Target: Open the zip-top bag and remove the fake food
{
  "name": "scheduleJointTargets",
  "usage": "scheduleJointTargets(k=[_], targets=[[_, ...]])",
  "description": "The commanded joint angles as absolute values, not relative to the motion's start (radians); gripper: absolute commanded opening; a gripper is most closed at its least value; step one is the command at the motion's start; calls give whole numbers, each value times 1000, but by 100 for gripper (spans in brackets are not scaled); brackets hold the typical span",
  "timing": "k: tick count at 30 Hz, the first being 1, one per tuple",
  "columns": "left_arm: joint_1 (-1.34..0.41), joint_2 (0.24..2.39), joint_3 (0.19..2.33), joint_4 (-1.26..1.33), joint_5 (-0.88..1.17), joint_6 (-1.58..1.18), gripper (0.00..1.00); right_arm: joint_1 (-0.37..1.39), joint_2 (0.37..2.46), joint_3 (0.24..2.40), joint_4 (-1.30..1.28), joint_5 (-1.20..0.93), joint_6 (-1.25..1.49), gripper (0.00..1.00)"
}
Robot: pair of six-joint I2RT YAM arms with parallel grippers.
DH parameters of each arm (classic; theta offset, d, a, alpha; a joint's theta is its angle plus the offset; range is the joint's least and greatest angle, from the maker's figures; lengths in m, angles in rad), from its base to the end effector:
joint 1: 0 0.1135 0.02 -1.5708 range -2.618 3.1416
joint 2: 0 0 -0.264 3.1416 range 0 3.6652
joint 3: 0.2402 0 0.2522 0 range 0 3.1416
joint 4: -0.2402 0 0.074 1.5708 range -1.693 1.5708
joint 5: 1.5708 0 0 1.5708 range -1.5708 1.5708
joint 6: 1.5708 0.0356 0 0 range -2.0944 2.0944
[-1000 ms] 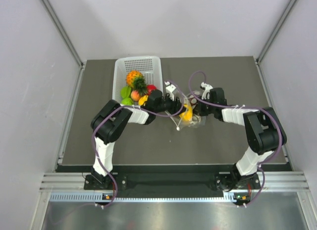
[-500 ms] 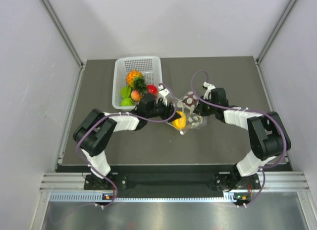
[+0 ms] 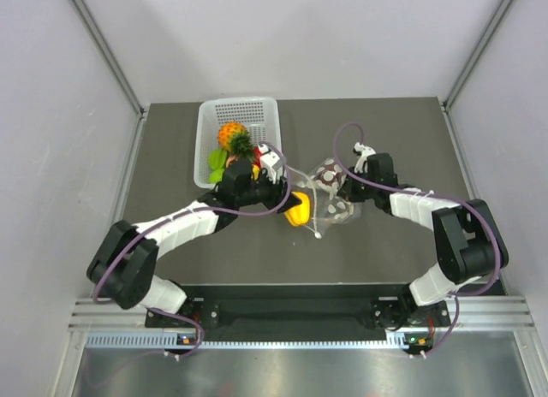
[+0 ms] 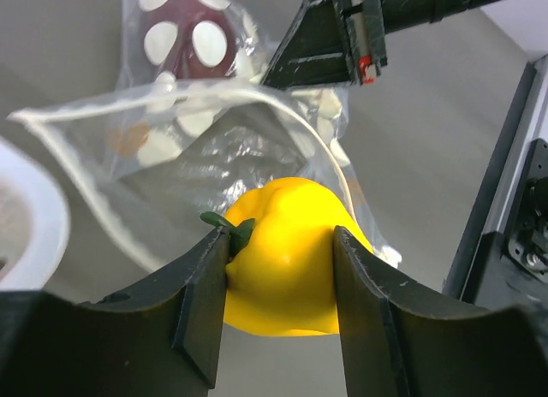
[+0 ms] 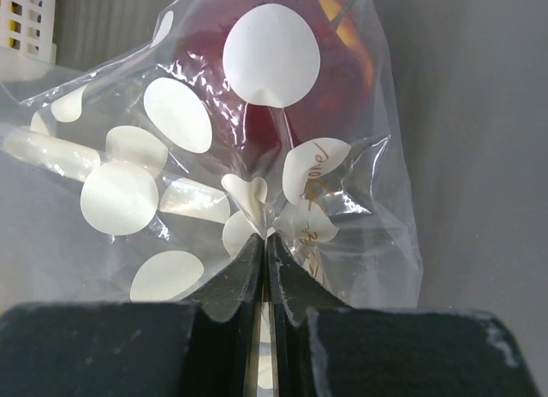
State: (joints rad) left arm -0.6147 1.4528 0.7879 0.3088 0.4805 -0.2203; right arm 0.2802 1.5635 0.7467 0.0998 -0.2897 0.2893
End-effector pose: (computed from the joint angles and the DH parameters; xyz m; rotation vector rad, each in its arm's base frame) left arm 0.2500 -0.1966 0.2349 0.7230 1.8872 -1.0076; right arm 0.2961 0.0958 0.1690 -0.1437 2.3268 0.6229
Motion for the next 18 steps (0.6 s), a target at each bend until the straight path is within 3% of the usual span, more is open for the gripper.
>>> scheduleJointTargets(k=[1, 9, 18], targets=[[-595, 1329, 833, 149, 431, -169, 0, 276, 1506, 739, 101, -284, 290, 4], [-427, 1128, 894, -64, 364, -175, 0, 278, 1470, 723, 89, -293, 291, 4], [-255, 1163, 962, -37, 49, -187, 0, 278, 1451, 726, 71, -304, 281, 4]])
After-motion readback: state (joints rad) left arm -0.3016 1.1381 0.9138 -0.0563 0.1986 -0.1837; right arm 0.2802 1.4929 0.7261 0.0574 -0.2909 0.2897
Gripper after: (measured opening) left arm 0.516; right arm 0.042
